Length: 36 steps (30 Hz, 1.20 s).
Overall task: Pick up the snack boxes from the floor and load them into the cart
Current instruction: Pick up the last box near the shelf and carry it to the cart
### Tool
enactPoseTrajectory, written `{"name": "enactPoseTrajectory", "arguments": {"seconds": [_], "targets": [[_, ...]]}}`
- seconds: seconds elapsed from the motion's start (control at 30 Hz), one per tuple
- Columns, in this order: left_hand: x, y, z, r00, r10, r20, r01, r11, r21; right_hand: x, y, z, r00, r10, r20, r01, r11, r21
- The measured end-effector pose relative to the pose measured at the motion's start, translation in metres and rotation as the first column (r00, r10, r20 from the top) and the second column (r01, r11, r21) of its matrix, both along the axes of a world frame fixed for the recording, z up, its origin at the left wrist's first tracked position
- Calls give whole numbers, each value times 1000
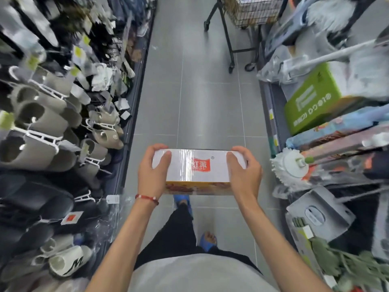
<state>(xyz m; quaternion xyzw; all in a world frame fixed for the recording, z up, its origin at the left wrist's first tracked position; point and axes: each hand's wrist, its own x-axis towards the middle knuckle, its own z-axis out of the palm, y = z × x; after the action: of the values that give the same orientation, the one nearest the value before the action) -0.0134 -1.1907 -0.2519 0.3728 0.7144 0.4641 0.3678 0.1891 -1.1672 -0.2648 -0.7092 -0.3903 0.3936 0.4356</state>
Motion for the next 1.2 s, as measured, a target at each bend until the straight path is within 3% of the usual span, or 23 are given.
{"name": "enactPoseTrajectory", "arguments": {"seconds": [0.5,1.2], "targets": [[-107,352,4,993,-119,4,119,993,-20,-104,322,10,995,-98,-10,98,995,-27],[-103,819,8,992,-126,-12,125,991,-47,-106,792,11,992,-118,-52,117,993,-31]]}}
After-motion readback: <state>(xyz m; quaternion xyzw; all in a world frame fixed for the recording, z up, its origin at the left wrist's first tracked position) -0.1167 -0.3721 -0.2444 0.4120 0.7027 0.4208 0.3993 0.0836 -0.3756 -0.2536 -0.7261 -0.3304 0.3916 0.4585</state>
